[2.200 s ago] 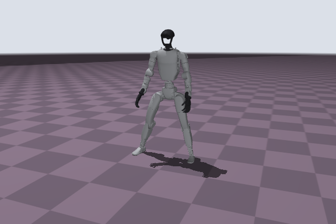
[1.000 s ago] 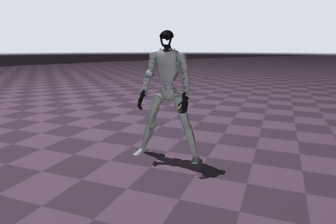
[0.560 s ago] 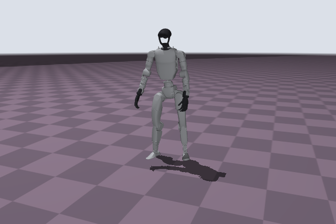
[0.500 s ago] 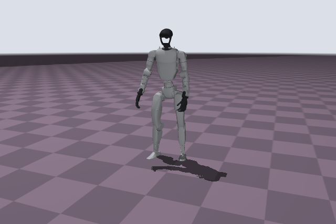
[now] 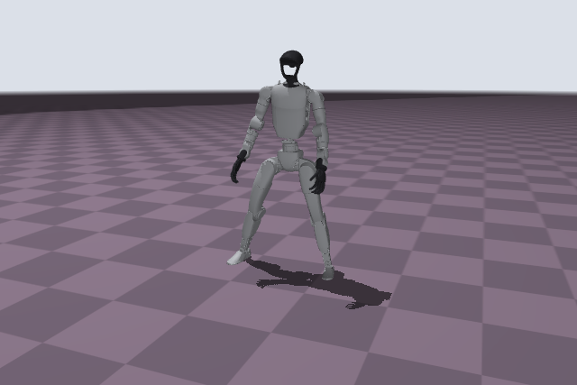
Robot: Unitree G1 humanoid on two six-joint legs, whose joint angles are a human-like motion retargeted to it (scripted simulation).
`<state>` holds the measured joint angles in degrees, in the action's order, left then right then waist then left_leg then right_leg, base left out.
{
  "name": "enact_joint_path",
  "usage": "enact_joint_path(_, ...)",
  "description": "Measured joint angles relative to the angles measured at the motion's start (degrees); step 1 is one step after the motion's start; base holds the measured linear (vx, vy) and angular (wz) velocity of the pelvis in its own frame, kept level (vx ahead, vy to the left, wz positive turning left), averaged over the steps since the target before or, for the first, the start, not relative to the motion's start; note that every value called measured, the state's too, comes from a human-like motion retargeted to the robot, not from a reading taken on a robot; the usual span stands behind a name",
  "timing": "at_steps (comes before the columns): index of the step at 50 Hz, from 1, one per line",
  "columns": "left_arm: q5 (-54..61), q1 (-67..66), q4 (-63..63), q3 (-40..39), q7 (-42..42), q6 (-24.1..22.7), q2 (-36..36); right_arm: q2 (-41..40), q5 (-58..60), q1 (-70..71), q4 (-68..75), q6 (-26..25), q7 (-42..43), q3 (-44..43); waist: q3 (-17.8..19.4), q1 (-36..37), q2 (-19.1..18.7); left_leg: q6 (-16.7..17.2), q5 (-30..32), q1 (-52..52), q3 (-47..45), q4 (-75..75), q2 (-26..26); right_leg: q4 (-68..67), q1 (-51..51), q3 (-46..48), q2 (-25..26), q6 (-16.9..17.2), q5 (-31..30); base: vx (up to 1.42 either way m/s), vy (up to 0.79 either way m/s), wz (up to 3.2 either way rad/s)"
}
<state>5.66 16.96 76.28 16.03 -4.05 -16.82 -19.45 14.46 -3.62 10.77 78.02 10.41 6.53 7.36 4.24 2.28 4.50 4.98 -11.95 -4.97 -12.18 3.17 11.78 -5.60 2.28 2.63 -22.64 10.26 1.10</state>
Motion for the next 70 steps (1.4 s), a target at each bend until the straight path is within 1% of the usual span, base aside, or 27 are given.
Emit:
enact_joint_path(3,1.14,-0.81,-0.39,-0.27,-0.17,-0.84,-1.61,0.02,0.62,-0.71,-0.39,-0.08,-0.21,0.0,-0.59,0.54,1.34,0.38,0.31,0.01,-0.49,0.07,0.66,3.63,-0.49,0.33,-2.05,1.67,-0.36,0.03,-0.47,-0.14)
enact_joint_path(5,0.85,-1.32,-0.09,-0.58,-0.16,-1.03,-2.71,-0.1,0.86,-0.66,-0.6,-0.04,-0.27,0.24,-0.83,1.19,2.18,0.61,0.65,0.15,-1.24,-0.29,1.36,5.54,-0.48,2.42,-2.76,2.1,0.74,0.02,-0.53,-0.36)
enact_joint_path(8,-0.5,-2.5,0.63,-1.65,-0.42,-1.51,-4.17,-0.62,1.47,0.04,-0.16,0.08,0.08,0.52,-1.07,2.49,3.31,0.21,1.9,0.41,-2.49,-1.14,2.7,7.82,-0.4,4.49,-2.87,2.31,-0.34,0.02,-0.59,-0.45)
enact_joint_path(12,-4.63,-4.17,2.52,-5.46,-0.34,-2.48,-4.3,-1.14,1.22,2.07,2.61,1.34,-0.35,0.5,-1.06,3.55,3.26,-1.52,6.02,0.79,-5.27,-2.02,5.56,8.49,0.0,3.66,-0.58,4.1,-0.5,0.02,-0.6,-0.25)
enact_joint_path(15,-9.9,-5.47,4.28,-9.91,1.39,-0.59,-2.54,-0.61,-2.14,4.08,4.8,2.08,-2.63,1.43,-0.88,2.93,2.74,-3.43,7.38,1.15,-10.32,-3.03,6.44,7.51,0.46,3.76,1.67,3.48,0.61,0.01,-0.53,0.06)
enact_joint_path(18,-14.36,-6.32,5.16,-12.44,3.8,1.61,-0.77,0.05,-5.6,5.47,4.94,1.96,-4.48,1.57,-0.52,2.31,3.4,-5.23,3.23,1.4,-14.21,-4.18,3.76,7.29,0.77,4.2,2.62,3.2,0.67,0.0,-0.44,0.08)
enact_joint_path(20,-17.3,-5.8,5.46,-12.45,4.65,2.79,-0.08,0.28,-8.32,6.11,4.07,1.79,-4.73,1.19,0.14,3.14,4.12,-5.6,0.27,1.76,-14.59,-5.18,0.9,7.54,1.04,4.02,3.2,3.3,0.5,-0.01,-0.35,-0.13)
enact_joint_path(22,-12.43,-5.49,4.76,-9.98,5.26,1.72,0.43,0.12,-7.08,5.8,3.0,1.56,-2.96,-0.14,0.72,4.95,5.23,-7.22,-1.26,2.45,-12.99,-6.34,-3.03,7.95,1.22,3.51,3.49,3.0,0.34,0.0,-0.29,-0.25)
enact_joint_path(23,-9.54,-5.27,4.4,-8.62,5.98,1.72,0.6,-0.07,-5.91,5.58,2.54,0.93,-2.26,-0.54,0.94,5.97,5.65,-7.17,-1.8,2.78,-12.17,-6.61,-4.98,8.19,1.3,3.31,3.85,2.69,0.24,0.01,-0.26,-0.23)
enact_joint_path(25,-9.72,-5.06,4.1,-6.65,6.32,1.65,0.94,-0.63,-7.09,5.1,1.52,1.39,-2.05,0.15,0.95,7.39,6.7,-8.45,-2.96,3.38,-11.02,-6.55,-9.35,8.6,1.46,3.08,4.23,2.4,-0.09,0.02,-0.23,-0.13)
enact_joint_path(28,-6.48,-4.89,3.75,-5.28,9.82,3.54,1.67,-1.25,-2.5,4.75,1.06,-0.82,-3.73,0.12,0.28,7.65,6.77,-6.31,-4.42,3.84,-10.78,-4.52,-13.58,8.69,1.41,4.07,6.57,1.81,0.1,0.04,-0.2,0.1)
enact_joint_path(30,-6.72,-4.93,3.64,-4.87,11.74,4.07,1.93,-1.76,-1.11,4.34,0.52,-0.99,-4.83,-0.31,-0.5,7.26,6.29,-5.54,-3.87,3.92,-9.11,-2.37,-14.84,8.53,1.12,4.97,8.97,1.52,0.67,0.05,-0.18,0.16)
enact_joint_path(31,-7.06,-5.03,3.62,-4.8,12.21,3.89,1.98,-2.02,-1.11,4.04,0.19,-0.61,-5.0,-0.63,-0.97,6.91,5.96,-5.4,-3.02,3.86,-7.54,-1.27,-14.68,8.48,0.88,5.41,10.4,1.39,1.08,0.06,-0.17,0.15)
enact_joint_path(35,-6.79,-5.48,3.54,-4.33,11.72,2.14,1.78,-3.09,-3.5,3.14,-1.17,1.65,-3.49,-1.03,-2.42,4.44,5.41,-5.12,-1.01,3.12,-3.63,1.22,-11.72,8.21,-0.13,6.36,15.33,0.8,2.49,0.05,-0.17,0.19)
enact_joint_path(38,-5.32,-5.39,3.8,-2.31,10.17,1.04,0.97,-4.03,-7.09,3.15,-1.83,3.29,-1.27,0.78,-2.12,1.83,5.42,-2.74,-0.86,1.91,-3.2,1.54,-8.72,6.07,-0.31,3.94,17.75,-0.98,4.03,0.03,-0.16,0.25)
enact_joint_path(41,-6.44,-4.76,4.06,0.7,10.06,0.93,-0.24,-4.44,-9.44,2.84,-2.52,4.3,-1.16,2.78,-2.0,0.04,4.59,-1.17,-0.14,1.49,-2.88,1.61,-6.05,0.11,1.6,1.06,18.6,-3.21,7.5,0.02,-0.14,0.2)
enact_joint_path(43,-8.12,-4.22,3.8,1.86,10.35,1.32,-1.02,-4.05,-9.22,2.25,-2.99,4.18,-2.2,3.12,-2.28,-0.42,3.39,-0.82,0.22,1.5,-2.82,1.64,-4.21,-4.87,3.38,0.73,18.02,-4.3,10.03,0.03,-0.13,0.08)
enact_joint_path(45,-9.31,-3.73,3.08,1.84,10.15,1.69,-1.64,-3.23,-8.19,1.57,-3.21,3.74,-3.26,2.67,-2.61,-0.38,2.03,-0.67,0.3,1.42,-2.83,1.62,-2.56,-9.18,4.72,1.3,16.36,-5.0,11.87,0.04,-0.15,0.0)
enact_joint_path(48,-7.44,-3.44,1.53,0.19,8.02,1.23,-2.14,-1.77,-7.23,0.8,-2.64,3.56,-3.14,1.41,-2.79,-0.08,0.37,-0.43,0.14,0.84,-2.79,1.54,-0.84,-11.55,4.78,1.9,12.63,-4.91,12.57,0.06,-0.18,-0.02)
enact_joint_path(52,-2.2,-3.39,0.52,-2.32,4.09,-0.5,-2.69,-0.32,-7.27,0.12,-1.41,3.47,-1.58,-1.36,-2.54,-0.2,-0.56,0.14,-0.01,-0.44,-2.57,1.51,0.24,-7.24,1.74,0.71,7.36,-2.35,9.75,0.07,-0.25,0.05)
enact_joint_path(56,-0.14,-3.7,1.39,-4.34,2.64,-0.76,-3.46,0.64,-6.96,-0.95,-0.97,2.21,-1.27,-5.26,-3.04,-0.37,-0.69,0.94,0.2,-1.29,-2.83,1.55,1.13,-0.51,-1.25,0.36,2.23,0.41,6.8,0.07,-0.36,-0.02)
enact_joint_path(61,0.29,-4.5,3.32,-5.83,2.65,-0.52,-4.38,1.53,-4.53,-0.93,-0.89,0.91,-1.93,-6.98,-3.38,-0.09,-0.28,1.93,0.8,-2.04,-4.43,1.46,2.79,4.25,-1.67,2.99,-2.26,2.0,5.68,0.04,-0.48,-0.26)
enact_joint_path(65,-1.07,-5.27,3.85,-5.47,1.57,-0.96,-5.46,1.43,-1.1,0.34,-0.69,0.34,-2.03,-4.96,-2.74,0.58,1.26,1.6,2.39,-2.14,-5.37,0.54,4.1,6.13,-1.3,4.98,-4.04,2.44,1.01,0.01,-0.6,-0.35)
enact_joint_path(68,-4.72,-5.87,4.06,-6.03,1.73,-1.48,-5.17,1.47,0.64,0.76,0.46,1.04,-3.38,-2.78,-2.18,1.14,1.29,0.38,6.28,-2.12,-6.25,0.28,6.26,5.07,-0.99,4.57,-2.52,3.51,1.74,0.0,-0.62,-0.09)
enact_joint_path(70,-7.48,-6.22,4.05,-7.54,2.85,-0.58,-3.98,1.99,0.47,1.47,1.83,1.16,-4.99,-1.5,-1.62,1.1,0.74,-0.82,9.12,-1.96,-8.4,0.14,7.57,3.12,-0.32,4.44,-0.72,2.88,3.23,-0.01,-0.57,0.13)
